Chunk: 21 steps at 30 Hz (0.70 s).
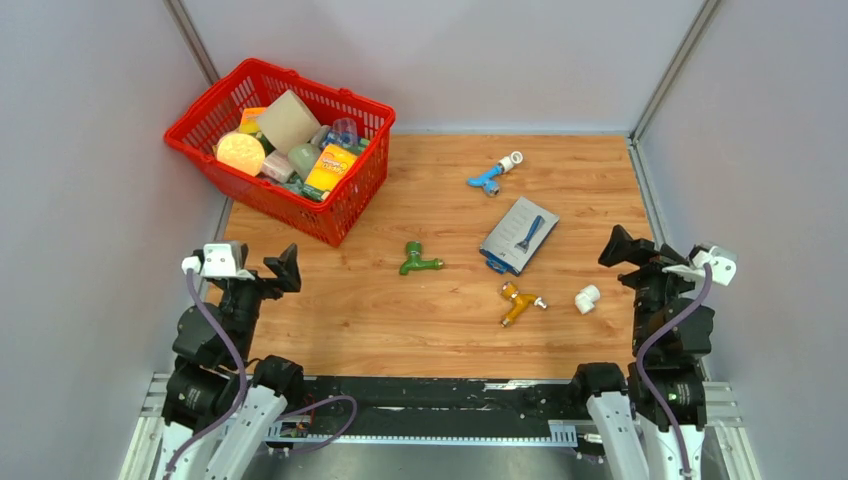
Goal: Install the water faucets
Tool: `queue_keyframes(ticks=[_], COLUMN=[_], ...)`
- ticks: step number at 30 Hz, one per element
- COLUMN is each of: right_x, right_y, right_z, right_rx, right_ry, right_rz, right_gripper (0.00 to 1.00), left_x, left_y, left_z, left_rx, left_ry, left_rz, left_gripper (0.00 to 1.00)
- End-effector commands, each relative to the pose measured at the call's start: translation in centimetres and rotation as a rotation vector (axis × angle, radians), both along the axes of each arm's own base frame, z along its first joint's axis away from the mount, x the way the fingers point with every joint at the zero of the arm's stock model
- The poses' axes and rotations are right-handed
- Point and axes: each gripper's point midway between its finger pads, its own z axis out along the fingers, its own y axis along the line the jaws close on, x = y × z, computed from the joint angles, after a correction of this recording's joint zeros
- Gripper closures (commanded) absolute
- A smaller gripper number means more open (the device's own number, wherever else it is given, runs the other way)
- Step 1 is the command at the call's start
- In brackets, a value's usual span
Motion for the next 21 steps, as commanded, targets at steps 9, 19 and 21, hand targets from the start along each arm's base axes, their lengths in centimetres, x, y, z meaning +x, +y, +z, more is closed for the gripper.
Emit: queue_keyframes(ticks=[9,19,21], right_x=[4.4,6.8,6.9], right_y=[8.4,10.1,11.2], right_z=[-6.8,-10.3,-9.2], right_rx=[0.075,0.33,0.458], right_ry=[0.281,0.39,0.331], right_rz=[0.434,0.442,0.48], right_gripper=[0.0,0.0,0.0], left_x=[2.1,3.6,3.7], left_y=[-4.9,-6.8,-7.8], left_z=[-3.0,-8.2,-9.4], left_rx=[-0.127,-0.16,-0.182], left_ry=[0.008,0.346,0.421], left_rz=[-0.204,-0.216,-0.251], left_gripper=[0.0,0.0,0.0])
